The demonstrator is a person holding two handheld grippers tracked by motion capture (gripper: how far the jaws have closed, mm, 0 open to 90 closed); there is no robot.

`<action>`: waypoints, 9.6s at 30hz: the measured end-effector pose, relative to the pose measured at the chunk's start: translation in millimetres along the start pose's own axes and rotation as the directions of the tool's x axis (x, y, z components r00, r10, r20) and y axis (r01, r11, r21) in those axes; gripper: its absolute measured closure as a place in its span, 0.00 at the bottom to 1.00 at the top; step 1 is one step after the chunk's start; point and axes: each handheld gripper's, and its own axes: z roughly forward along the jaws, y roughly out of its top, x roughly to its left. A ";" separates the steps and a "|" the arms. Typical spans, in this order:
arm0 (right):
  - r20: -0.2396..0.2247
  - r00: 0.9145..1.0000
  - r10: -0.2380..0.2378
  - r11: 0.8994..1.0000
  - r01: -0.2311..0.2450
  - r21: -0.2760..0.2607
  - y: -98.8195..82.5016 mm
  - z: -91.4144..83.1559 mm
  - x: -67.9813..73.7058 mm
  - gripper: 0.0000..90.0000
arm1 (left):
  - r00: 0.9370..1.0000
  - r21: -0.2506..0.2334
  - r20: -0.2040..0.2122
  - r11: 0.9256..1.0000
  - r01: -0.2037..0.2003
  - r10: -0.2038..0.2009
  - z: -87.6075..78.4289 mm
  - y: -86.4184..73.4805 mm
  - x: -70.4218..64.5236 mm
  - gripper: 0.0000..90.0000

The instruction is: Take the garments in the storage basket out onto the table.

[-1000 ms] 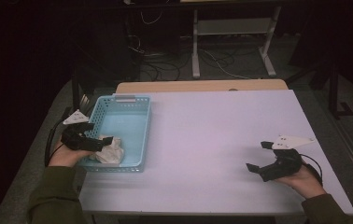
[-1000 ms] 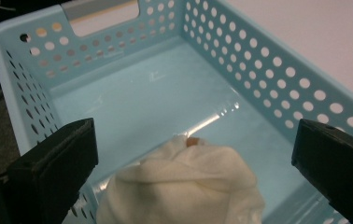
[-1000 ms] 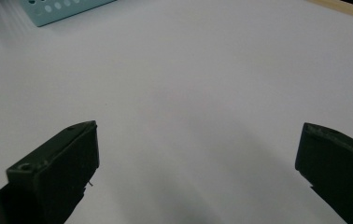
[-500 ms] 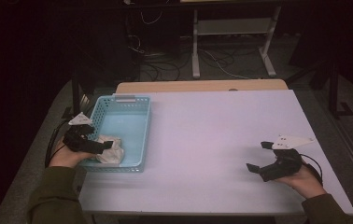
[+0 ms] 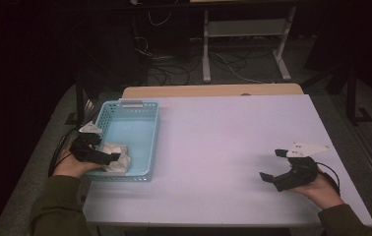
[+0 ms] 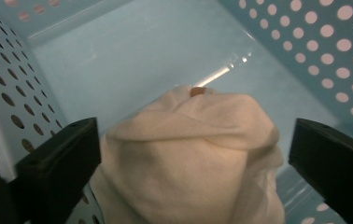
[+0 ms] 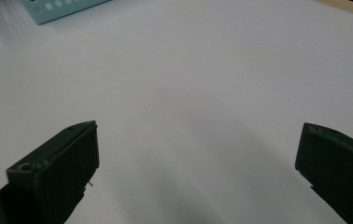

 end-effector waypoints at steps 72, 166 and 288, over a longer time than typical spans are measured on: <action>-0.003 1.000 0.006 1.000 -0.006 -0.003 0.8 0.1 -0.5 0.00 | 0.996 0.283 0.007 0.955 -0.092 0.094 28.6 8.3 -10.5 0.58; 0.009 1.000 0.008 1.000 -0.008 -0.015 1.7 -2.2 -1.6 0.00 | 0.995 -0.130 0.099 0.991 0.045 -0.032 -31.1 70.9 -53.4 0.81; -0.005 1.000 0.023 0.999 -0.023 -0.035 1.5 -5.4 -5.2 0.00 | 0.925 -0.099 0.356 0.989 -0.108 0.136 159.3 187.9 -236.5 0.79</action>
